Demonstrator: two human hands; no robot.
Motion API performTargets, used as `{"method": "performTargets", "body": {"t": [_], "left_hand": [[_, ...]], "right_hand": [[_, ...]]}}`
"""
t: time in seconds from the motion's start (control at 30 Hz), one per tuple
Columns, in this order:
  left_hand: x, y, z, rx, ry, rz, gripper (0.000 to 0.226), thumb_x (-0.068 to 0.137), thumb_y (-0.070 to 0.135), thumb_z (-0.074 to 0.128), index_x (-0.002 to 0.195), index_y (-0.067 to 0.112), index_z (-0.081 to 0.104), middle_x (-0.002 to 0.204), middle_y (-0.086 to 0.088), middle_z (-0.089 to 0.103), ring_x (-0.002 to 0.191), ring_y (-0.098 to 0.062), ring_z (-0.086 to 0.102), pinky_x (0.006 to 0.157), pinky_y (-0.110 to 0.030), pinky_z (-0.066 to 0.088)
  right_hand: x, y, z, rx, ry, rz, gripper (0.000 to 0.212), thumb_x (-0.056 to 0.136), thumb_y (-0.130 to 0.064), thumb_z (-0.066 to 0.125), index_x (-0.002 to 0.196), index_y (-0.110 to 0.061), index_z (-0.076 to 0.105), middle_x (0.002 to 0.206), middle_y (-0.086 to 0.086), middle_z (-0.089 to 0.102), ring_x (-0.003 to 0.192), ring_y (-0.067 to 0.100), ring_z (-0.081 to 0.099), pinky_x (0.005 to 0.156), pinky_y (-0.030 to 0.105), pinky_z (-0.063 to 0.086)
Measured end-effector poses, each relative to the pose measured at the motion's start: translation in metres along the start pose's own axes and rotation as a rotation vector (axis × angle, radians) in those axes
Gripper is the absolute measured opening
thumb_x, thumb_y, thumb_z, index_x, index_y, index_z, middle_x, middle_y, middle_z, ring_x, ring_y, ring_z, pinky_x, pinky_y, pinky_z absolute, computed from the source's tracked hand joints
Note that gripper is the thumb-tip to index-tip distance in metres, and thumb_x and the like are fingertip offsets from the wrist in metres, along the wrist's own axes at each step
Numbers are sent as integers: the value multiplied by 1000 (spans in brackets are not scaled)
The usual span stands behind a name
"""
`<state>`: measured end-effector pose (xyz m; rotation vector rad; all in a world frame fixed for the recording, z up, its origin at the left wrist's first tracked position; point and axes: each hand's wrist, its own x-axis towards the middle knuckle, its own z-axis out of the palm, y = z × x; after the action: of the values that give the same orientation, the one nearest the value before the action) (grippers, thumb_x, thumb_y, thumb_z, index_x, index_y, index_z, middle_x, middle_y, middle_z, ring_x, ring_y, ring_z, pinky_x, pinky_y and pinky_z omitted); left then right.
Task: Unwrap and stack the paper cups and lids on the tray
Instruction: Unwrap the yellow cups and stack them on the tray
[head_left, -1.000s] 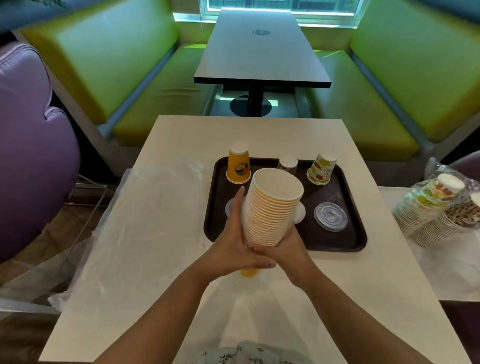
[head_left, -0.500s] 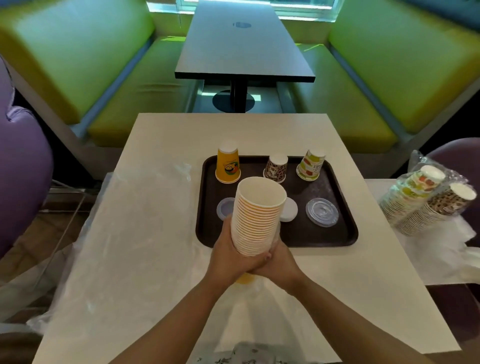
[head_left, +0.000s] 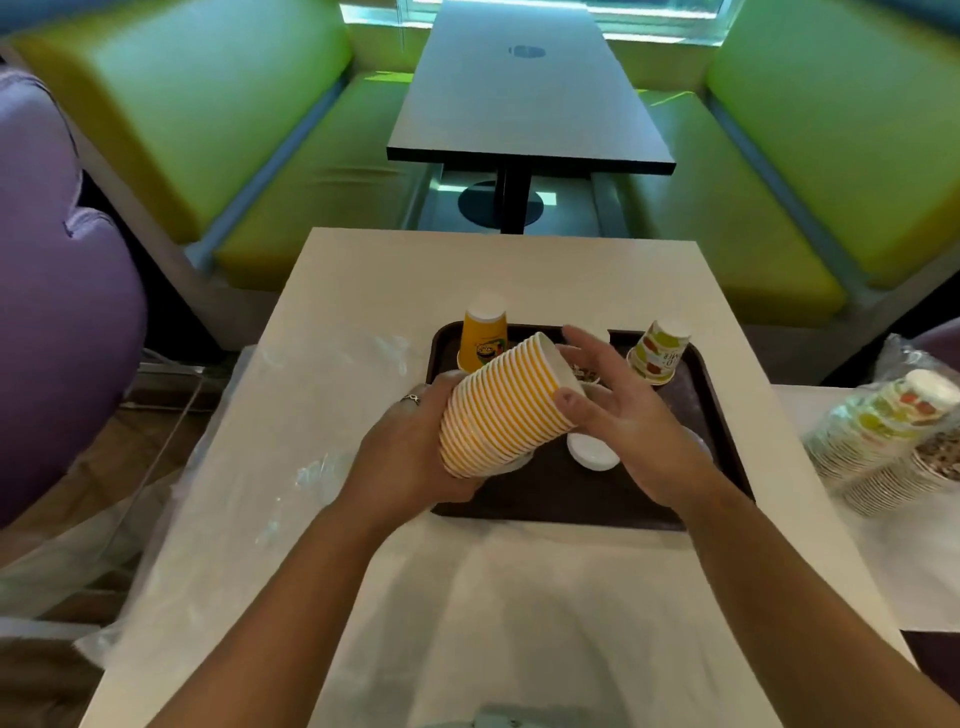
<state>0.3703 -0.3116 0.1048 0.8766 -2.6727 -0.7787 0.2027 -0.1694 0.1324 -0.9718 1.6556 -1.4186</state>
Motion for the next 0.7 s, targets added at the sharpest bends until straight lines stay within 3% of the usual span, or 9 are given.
{"method": "performTargets", "body": {"t": [0.13,0.4,0.53,0.7], "left_hand": [[8,-5,2,79,51,54,102,60,46,82,144,29,26,129,1,51,115,-20,52,85,-31,47],[36,3,21,142,163,114,108,53,74,70,141,22,35,128,-4,56,111,-23,57,88,-47,50],[48,9,27,144,210,148,101,57,77,54,136,15,43,122,-9,60,106,-26,61,85,-45,52],[59,3,37,163,218,146,91,60,67,64,131,12,49,118,-9,62,102,-24,63,81,-39,56]], "right_hand": [[16,19,13,76,66,37,74,71,-42,69,138,-28,42,131,-6,53,114,12,57,86,30,54],[39,46,29,235,112,98,85,61,-49,72,136,-22,44,129,1,54,116,15,57,86,33,55],[51,58,36,219,144,125,76,58,-50,74,126,-30,49,129,2,53,118,18,55,92,40,53],[64,68,34,196,115,160,75,55,-53,76,123,-34,49,129,1,53,119,18,54,96,45,50]]}}
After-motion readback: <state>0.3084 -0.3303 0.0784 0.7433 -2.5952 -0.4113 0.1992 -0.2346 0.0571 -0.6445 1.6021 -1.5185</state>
